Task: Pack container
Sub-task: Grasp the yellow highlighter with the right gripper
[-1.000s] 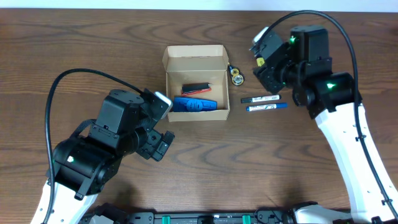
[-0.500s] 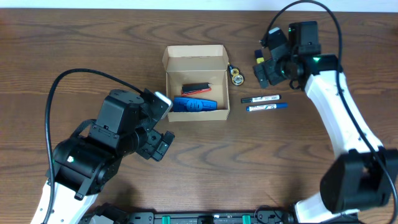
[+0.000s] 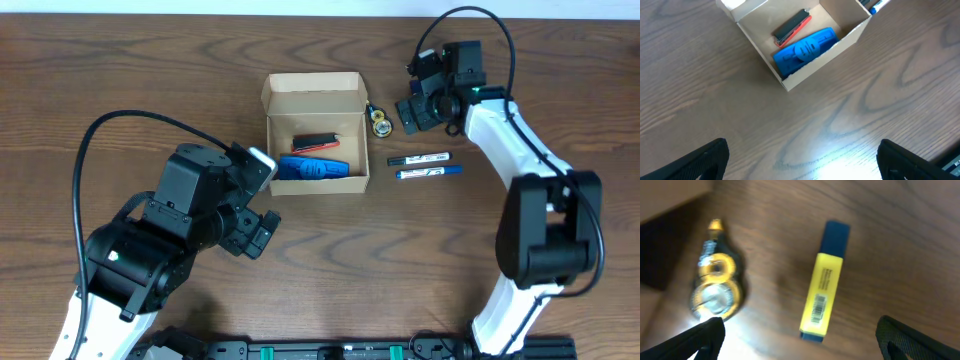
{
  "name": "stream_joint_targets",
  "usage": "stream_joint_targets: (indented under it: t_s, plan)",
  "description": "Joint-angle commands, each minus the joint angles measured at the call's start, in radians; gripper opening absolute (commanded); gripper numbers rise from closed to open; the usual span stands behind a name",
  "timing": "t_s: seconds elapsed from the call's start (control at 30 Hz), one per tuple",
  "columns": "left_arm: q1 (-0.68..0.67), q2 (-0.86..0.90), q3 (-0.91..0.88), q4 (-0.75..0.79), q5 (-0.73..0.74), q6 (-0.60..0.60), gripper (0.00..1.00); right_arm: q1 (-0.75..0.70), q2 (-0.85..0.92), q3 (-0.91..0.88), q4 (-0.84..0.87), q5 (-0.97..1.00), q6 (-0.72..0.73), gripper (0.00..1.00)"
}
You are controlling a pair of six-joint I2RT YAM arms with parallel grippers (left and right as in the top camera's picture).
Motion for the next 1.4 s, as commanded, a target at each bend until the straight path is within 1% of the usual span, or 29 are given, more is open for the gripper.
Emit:
stream_joint_targets:
  t_s: [0.0, 0.33, 0.47, 1.03, 1.13, 1.27, 1.3, 1.37]
  plan:
    - [0.003, 0.001, 0.012, -0.002, 0.003, -0.007, 0.95, -0.024, 0.051, -0.006, 0.027, 0.027, 0.073, 0.99]
    - [0.003, 0.001, 0.012, -0.002, 0.003, -0.007, 0.95, -0.039, 0.122, -0.006, 0.105, -0.007, 0.085, 0.99]
    - [0.003, 0.001, 0.012, -0.002, 0.003, -0.007, 0.95, -0.039, 0.134, -0.006, 0.116, -0.026, 0.09, 0.95]
    - [0.003, 0.001, 0.012, -0.002, 0.003, -0.007, 0.95, -0.039, 0.192, -0.006, 0.168, -0.056, 0.102, 0.86]
    - [0.003, 0.001, 0.012, -0.002, 0.003, -0.007, 0.95, -0.039, 0.192, -0.006, 0.176, -0.056, 0.102, 0.81]
    - [0.003, 0.001, 0.012, -0.002, 0.003, -0.007, 0.95, -0.039, 0.192, -0.006, 0.182, -0.056, 0.107, 0.6]
    - [0.003, 0.001, 0.012, -0.002, 0.003, -0.007, 0.95, -0.039, 0.192, -0.006, 0.182, -0.056, 0.107, 0.56]
    - [0.003, 0.001, 0.012, -0.002, 0.003, -0.007, 0.95, -0.039, 0.192, -0.006, 0.182, -0.056, 0.109, 0.52]
